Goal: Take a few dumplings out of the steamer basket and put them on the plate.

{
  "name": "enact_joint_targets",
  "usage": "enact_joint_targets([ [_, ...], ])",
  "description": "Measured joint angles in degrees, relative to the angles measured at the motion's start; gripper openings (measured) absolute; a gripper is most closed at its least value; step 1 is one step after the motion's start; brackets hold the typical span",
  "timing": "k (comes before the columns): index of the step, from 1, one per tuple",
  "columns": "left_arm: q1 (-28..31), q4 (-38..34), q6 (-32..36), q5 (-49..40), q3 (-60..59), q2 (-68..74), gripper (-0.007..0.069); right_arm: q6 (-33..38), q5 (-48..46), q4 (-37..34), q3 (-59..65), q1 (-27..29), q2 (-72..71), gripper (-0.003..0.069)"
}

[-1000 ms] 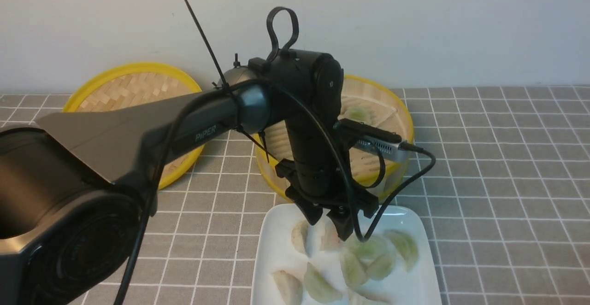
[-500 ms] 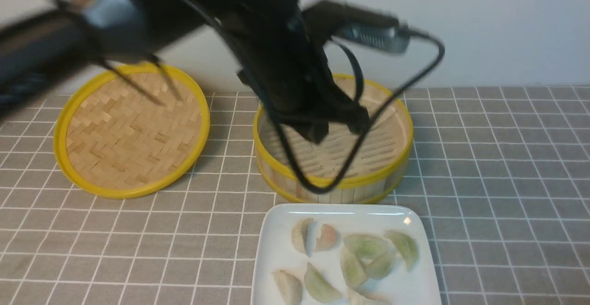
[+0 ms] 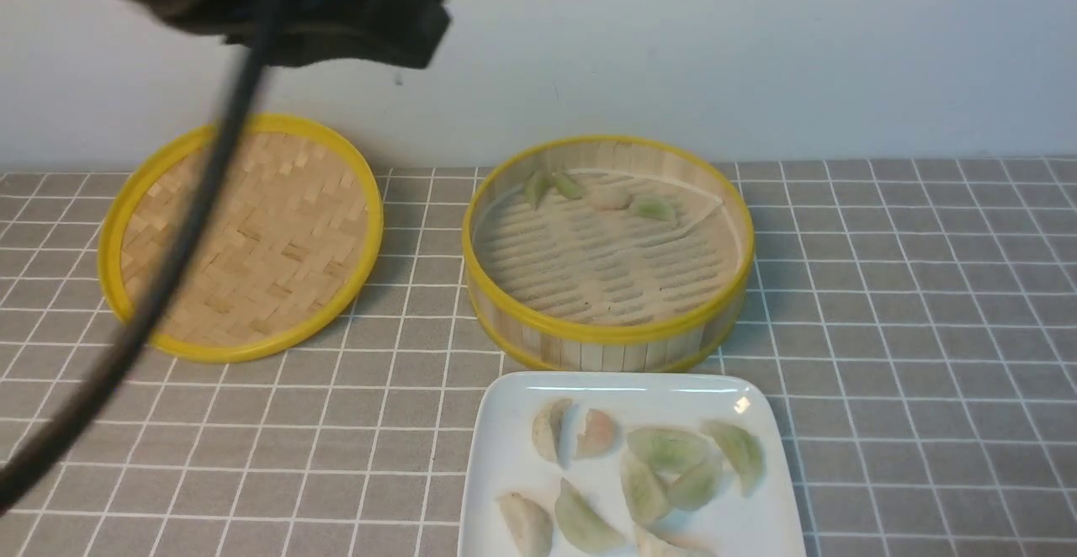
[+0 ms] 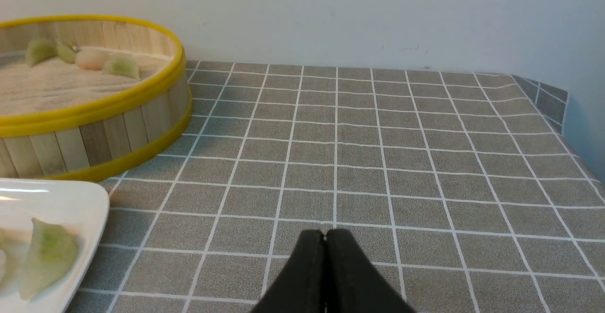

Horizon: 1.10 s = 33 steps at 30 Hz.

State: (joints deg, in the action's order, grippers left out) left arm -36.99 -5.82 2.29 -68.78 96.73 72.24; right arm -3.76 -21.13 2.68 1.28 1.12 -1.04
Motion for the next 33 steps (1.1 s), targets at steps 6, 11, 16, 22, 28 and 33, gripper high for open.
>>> enact_joint_targets([
  [6,0.0,-0.1,-1.0,10.9,-19.4,-13.7,-0.0005,0.0,0.0,0.0,0.0,0.0,0.0,-0.0013],
  [11,0.0,-0.1,-2.9,21.0,-33.5,-23.0,-0.0005,0.0,0.0,0.0,0.0,0.0,0.0,-0.0013],
  [16,0.0,0.1,-3.3,28.8,-42.8,-32.4,-0.0005,0.0,0.0,0.0,0.0,0.0,0.0,-0.0013],
  [22,0.0,0.3,-3.1,27.7,-44.6,-38.1,-0.0005,0.0,0.0,0.0,0.0,0.0,0.0,-0.0013],
  [28,0.0,5.5,-3.1,26.8,-44.6,-41.8,-0.0005,0.0,0.0,0.0,0.0,0.0,0.0,-0.0013],
  [33,0.0,10.4,-6.1,25.4,-44.6,-45.5,-0.0005,0.0,0.0,0.0,0.0,0.0,0.0,-0.0013],
])
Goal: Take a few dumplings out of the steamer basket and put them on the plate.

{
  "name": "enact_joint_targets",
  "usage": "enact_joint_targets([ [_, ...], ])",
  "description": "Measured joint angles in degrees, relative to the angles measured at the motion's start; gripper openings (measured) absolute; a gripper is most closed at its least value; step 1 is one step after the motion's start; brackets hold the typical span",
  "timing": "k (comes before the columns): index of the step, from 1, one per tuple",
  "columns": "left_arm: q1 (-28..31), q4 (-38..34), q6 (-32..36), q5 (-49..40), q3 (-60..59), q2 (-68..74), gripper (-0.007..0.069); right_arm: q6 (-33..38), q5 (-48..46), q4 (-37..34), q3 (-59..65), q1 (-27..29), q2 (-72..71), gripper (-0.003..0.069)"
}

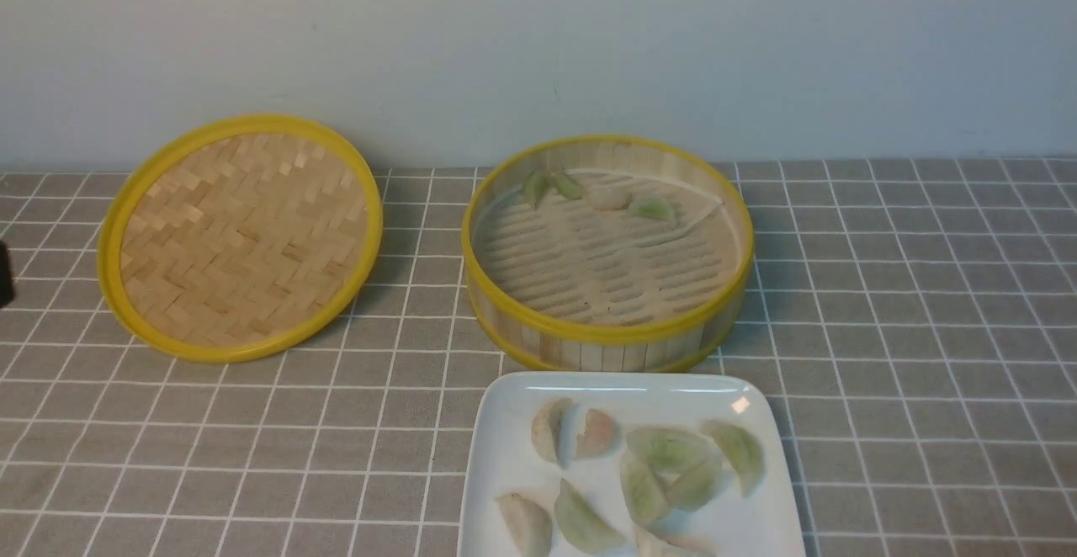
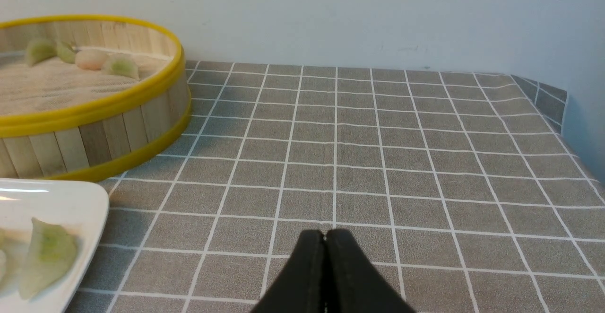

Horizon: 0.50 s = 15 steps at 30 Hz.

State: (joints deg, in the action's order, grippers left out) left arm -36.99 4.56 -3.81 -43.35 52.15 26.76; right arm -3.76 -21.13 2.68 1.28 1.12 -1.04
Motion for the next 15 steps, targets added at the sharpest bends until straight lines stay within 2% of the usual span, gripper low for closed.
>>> enact_joint_targets([
  [5,0.3,4.8,-2.8,-0.2,-4.0,-5.3,-0.0005,0.0,0.0,0.0,0.0,0.0,0.0,-0.0013],
  [8,2.9,4.7,-1.9,2.7,-9.4,-9.3,-0.0005,0.0,0.0,0.0,0.0,0.0,0.0,-0.0013],
  [11,12.1,0.3,2.0,10.0,-21.7,-15.8,-0.0005,0.0,0.0,0.0,0.0,0.0,0.0,-0.0013],
  [12,12.1,0.3,2.0,10.6,-21.7,-15.8,-0.0005,0.0,0.0,0.0,0.0,0.0,0.0,-0.0013],
  [13,17.8,-2.2,5.2,15.5,-28.4,-19.2,-0.0005,0.0,0.0,0.0,0.0,0.0,0.0,-0.0013],
  [14,17.8,-2.5,5.2,16.0,-29.1,-19.2,-0.0005,0.0,0.0,0.0,0.0,0.0,0.0,-0.0013],
  [15,22.3,-4.6,7.4,20.4,-35.5,-22.0,-0.0005,0.0,0.0,0.0,0.0,0.0,0.0,-0.0013],
])
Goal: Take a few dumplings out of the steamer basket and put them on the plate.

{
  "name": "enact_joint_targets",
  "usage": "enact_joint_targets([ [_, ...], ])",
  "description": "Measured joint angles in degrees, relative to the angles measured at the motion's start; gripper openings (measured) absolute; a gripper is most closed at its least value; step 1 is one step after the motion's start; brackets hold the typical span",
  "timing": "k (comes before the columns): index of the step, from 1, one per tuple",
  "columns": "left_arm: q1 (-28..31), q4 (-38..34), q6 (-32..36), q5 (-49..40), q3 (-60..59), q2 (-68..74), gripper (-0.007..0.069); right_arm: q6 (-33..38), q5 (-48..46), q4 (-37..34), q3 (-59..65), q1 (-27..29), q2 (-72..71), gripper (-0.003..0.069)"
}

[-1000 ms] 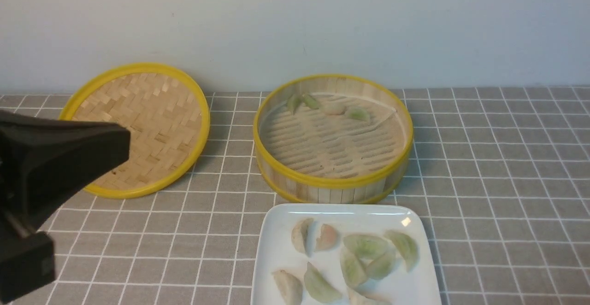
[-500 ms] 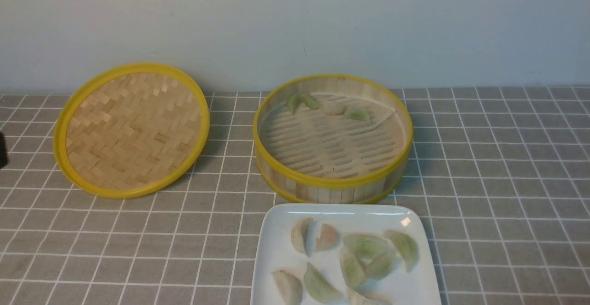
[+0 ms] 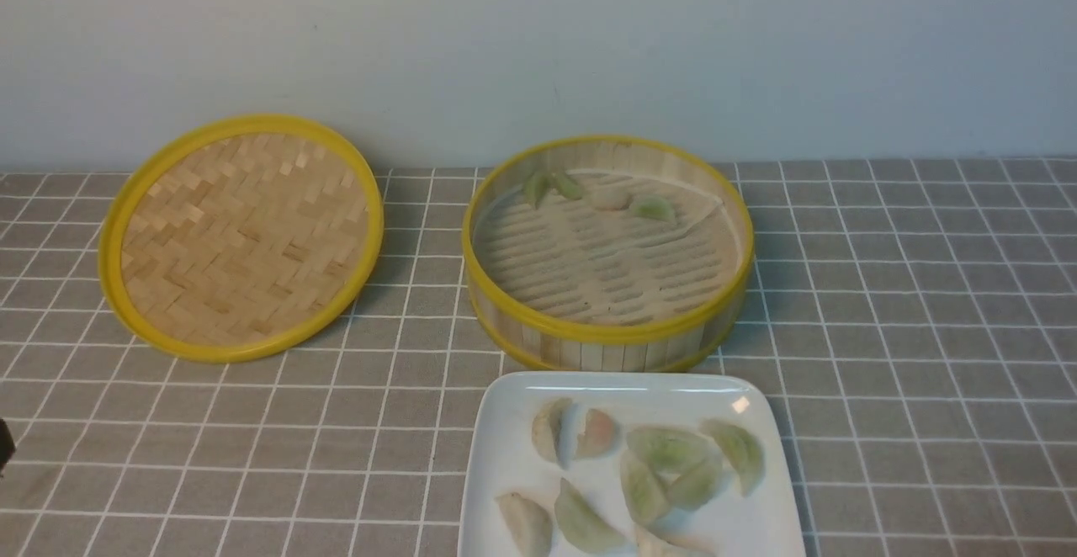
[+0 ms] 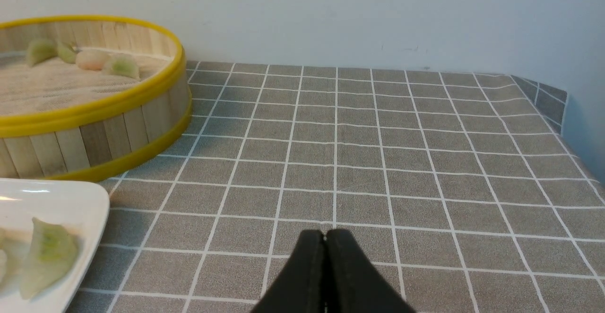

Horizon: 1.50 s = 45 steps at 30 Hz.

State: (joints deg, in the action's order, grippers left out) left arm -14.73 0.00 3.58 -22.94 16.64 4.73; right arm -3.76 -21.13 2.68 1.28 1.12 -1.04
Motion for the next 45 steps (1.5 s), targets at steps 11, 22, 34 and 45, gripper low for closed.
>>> enact_joint_targets([
  [11,13.1,-5.6,1.5,7.2,-18.2,-5.4,-0.0005,0.0,0.0,0.0,0.0,0.0,0.0,-0.0013],
  [22,13.2,-5.7,1.7,1.9,-18.2,-5.4,-0.0005,0.0,0.0,0.0,0.0,0.0,0.0,-0.0013],
  [34,13.2,-5.7,1.7,1.8,-18.2,-5.4,-0.0005,0.0,0.0,0.0,0.0,0.0,0.0,-0.0013],
  [45,13.2,-5.7,1.7,1.8,-18.2,-5.4,-0.0005,0.0,0.0,0.0,0.0,0.0,0.0,-0.0013],
])
